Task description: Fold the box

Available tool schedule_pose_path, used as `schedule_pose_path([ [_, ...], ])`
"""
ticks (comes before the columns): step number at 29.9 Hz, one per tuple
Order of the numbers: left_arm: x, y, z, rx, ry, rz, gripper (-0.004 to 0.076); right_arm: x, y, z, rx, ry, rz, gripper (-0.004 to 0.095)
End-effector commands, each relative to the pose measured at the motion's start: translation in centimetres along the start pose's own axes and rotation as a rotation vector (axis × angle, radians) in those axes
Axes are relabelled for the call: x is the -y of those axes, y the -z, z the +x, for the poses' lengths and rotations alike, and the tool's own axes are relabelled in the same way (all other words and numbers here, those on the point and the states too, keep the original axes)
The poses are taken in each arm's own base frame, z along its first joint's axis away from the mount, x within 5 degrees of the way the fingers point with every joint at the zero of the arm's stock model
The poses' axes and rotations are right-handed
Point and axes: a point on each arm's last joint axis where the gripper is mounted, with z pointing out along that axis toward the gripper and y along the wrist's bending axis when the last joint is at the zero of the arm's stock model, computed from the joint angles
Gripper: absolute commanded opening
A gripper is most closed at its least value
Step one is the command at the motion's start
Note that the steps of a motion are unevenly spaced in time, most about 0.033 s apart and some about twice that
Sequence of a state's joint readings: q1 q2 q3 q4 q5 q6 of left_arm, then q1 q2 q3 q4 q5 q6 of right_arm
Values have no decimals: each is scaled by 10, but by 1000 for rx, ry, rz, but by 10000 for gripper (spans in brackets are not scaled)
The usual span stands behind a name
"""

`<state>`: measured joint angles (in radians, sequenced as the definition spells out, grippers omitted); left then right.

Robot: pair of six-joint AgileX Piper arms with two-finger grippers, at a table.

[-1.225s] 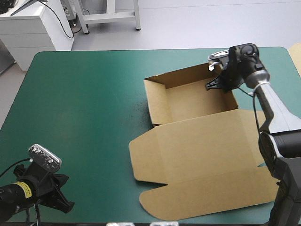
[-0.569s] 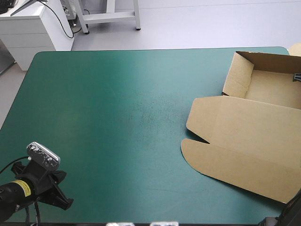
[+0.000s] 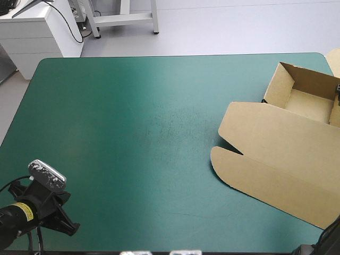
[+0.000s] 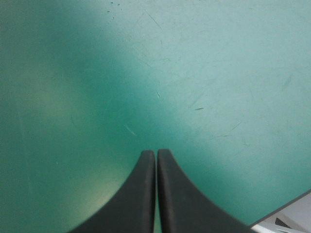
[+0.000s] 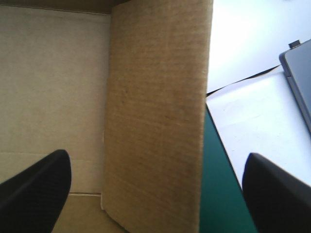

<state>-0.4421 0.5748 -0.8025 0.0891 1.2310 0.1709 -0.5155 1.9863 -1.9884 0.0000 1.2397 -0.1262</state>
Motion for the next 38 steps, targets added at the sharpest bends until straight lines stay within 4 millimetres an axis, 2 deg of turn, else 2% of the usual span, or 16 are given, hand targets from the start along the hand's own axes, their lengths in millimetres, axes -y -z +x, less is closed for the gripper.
schedule_pose_path([
  [1,-3,4,-9,65,-8,-19,-8,-3,43,-2,106,-15,-49,724],
  [3,-3,4,-9,67,-8,-19,-8,-11,51,-3,135,-19,-137,552],
  [8,-1,5,-11,88,-2,-5,-8,-31,70,-3,190,11,-268,19],
  [9,-1,5,-11,94,0,-1,-8,-35,72,-3,195,22,-278,-14],
  [17,0,5,-12,97,4,9,-8,-86,107,11,247,216,-323,-6],
  [24,2,5,-12,105,23,34,-8,-131,146,57,262,417,-389,-6],
  [31,3,5,-14,119,31,46,-8,-133,177,107,282,467,-440,-6],
  [38,8,6,-20,182,80,103,-8,-124,192,161,316,501,-470,-6],
])
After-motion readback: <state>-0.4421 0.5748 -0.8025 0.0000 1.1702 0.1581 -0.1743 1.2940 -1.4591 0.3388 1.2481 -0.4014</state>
